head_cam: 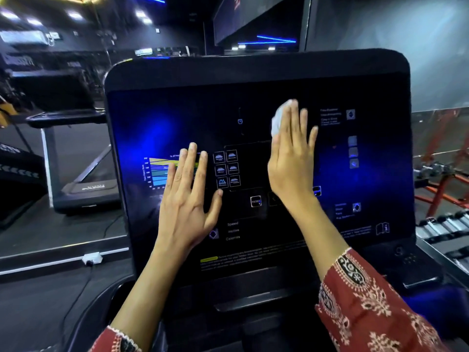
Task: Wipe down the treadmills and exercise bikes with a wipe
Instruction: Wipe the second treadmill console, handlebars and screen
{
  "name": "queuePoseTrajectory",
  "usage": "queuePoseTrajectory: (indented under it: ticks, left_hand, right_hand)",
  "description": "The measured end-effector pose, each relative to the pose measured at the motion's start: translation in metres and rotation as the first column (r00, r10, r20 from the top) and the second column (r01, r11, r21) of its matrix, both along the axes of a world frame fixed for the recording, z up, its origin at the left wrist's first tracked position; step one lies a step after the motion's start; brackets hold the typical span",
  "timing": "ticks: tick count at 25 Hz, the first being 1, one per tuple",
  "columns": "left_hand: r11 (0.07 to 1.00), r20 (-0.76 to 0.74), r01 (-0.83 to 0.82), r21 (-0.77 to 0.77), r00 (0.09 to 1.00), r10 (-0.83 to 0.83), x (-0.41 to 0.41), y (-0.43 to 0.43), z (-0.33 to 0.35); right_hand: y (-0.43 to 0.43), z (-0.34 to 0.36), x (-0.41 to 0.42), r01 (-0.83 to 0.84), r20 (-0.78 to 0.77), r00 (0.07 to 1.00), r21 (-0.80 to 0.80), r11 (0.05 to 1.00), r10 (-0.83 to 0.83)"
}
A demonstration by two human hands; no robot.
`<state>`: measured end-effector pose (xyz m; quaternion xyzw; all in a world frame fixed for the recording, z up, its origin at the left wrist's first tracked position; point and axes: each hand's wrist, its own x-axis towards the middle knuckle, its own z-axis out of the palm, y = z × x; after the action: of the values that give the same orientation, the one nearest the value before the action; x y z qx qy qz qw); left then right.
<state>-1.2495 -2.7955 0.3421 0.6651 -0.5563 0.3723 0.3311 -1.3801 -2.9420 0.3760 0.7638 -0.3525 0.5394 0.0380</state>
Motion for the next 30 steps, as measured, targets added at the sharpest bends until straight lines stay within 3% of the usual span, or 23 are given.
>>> queuePoseTrajectory:
  ticks: [2,5,6,9,10,13,14,17,19,21,23,25,27,30]
  left_hand:
    - [1.000,0.033,0.021,0.018,0.999,-0.022,-0.010,-0.006,-0.003]
    - [0.998,0.067,0.051,0.046,0.996,-0.054,-0.030,-0.017,-0.011]
    - [0.997,0.064,0.053,0.050,0.996,-0.056,-0.035,-0.019,-0.014]
    - [0.997,0.047,0.046,0.056,0.998,-0.048,-0.050,-0.025,-0.024]
    - [0.997,0.044,0.050,0.059,0.998,-0.052,-0.056,-0.027,-0.027]
    - [0.994,0.035,0.069,0.079,0.997,-0.072,-0.074,-0.037,-0.035]
    - [0.994,0.032,0.072,0.085,0.997,-0.075,-0.080,-0.040,-0.038]
    - [0.993,0.021,0.075,0.092,0.997,-0.078,-0.098,-0.051,-0.044]
    - [0.992,0.020,0.075,0.098,0.997,-0.077,-0.107,-0.058,-0.048]
    - [0.992,0.022,0.078,0.100,0.996,-0.081,-0.119,-0.065,-0.051]
    - [0.991,0.028,0.093,0.102,0.995,-0.096,-0.133,-0.074,-0.055]
    - [0.988,0.033,0.110,0.111,0.993,-0.114,-0.147,-0.081,-0.059]
    - [0.985,0.029,0.117,0.123,0.992,-0.122,-0.158,-0.087,-0.063]
    - [0.986,0.025,0.108,0.126,0.993,-0.112,-0.169,-0.092,-0.068]
  right_hand:
    - [0.018,-0.030,-0.013,-0.138,-0.084,0.988,-0.058,0.989,0.133]
    - [0.024,-0.074,-0.042,-0.364,-0.406,0.878,-0.222,0.905,0.253]
    - [0.014,-0.082,-0.055,-0.343,-0.406,0.885,-0.237,0.909,0.228]
    - [0.002,-0.092,-0.089,-0.135,-0.132,0.982,-0.017,0.991,0.131]
    - [0.003,-0.097,-0.096,-0.132,-0.135,0.982,-0.009,0.991,0.129]
    - [-0.006,-0.107,-0.111,-0.270,-0.428,0.886,-0.164,0.949,0.178]
    - [-0.018,-0.101,-0.119,-0.254,-0.422,0.893,-0.179,0.951,0.159]
    - [-0.054,-0.090,-0.146,-0.029,-0.058,0.998,0.116,0.993,0.036]
    - [-0.054,-0.105,-0.163,0.066,0.051,0.995,0.245,0.967,-0.081]
    - [-0.034,-0.129,-0.165,0.053,-0.027,0.998,0.179,0.982,-0.049]
    - [-0.022,-0.141,-0.161,-0.086,-0.233,0.969,0.004,0.996,0.085]
    - [-0.036,-0.126,-0.163,-0.157,-0.377,0.920,-0.108,0.982,0.105]
    - [-0.061,-0.106,-0.174,-0.058,-0.310,0.950,-0.071,0.996,0.033]
    - [-0.081,-0.108,-0.201,0.116,-0.115,0.989,0.160,0.980,-0.098]
